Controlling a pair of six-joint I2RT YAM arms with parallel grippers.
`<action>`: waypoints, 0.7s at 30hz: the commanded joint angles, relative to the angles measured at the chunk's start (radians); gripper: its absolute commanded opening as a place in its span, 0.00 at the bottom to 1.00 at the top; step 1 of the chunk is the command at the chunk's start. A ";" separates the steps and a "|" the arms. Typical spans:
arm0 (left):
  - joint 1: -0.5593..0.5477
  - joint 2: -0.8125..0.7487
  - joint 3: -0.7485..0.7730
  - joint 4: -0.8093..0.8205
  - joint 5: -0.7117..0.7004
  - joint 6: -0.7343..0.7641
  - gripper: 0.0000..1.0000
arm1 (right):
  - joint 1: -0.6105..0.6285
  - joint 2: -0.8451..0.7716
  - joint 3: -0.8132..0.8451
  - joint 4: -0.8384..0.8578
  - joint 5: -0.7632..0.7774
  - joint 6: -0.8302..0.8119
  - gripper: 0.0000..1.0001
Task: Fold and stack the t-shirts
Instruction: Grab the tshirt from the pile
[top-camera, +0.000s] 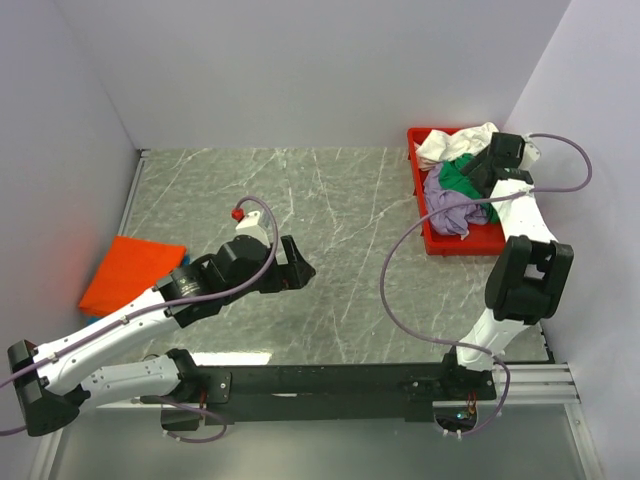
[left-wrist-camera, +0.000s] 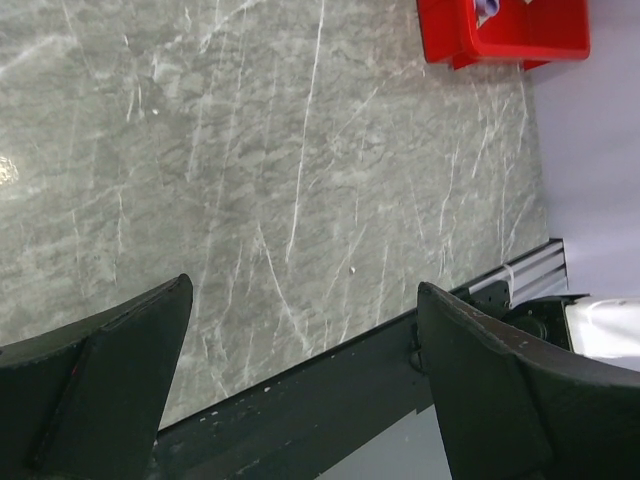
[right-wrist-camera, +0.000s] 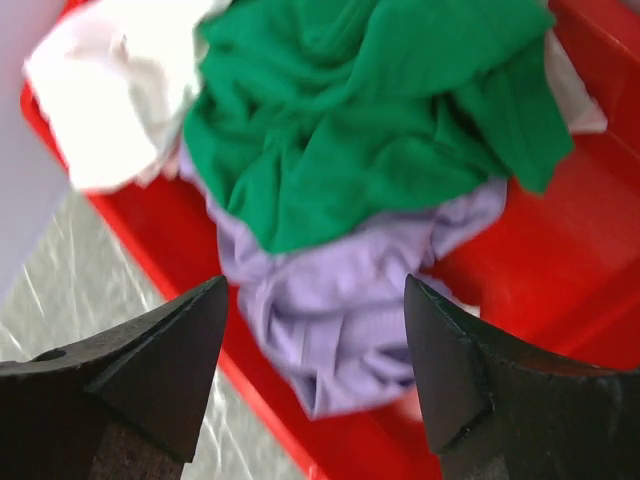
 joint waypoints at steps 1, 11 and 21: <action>-0.003 0.000 0.015 0.045 0.028 0.025 0.99 | -0.049 0.048 0.019 0.129 -0.053 0.048 0.77; -0.001 0.005 0.042 0.038 0.026 0.050 1.00 | -0.095 0.239 0.134 0.172 -0.023 0.118 0.75; 0.010 0.028 0.042 0.038 0.023 0.076 1.00 | -0.093 0.341 0.184 0.220 -0.048 0.136 0.52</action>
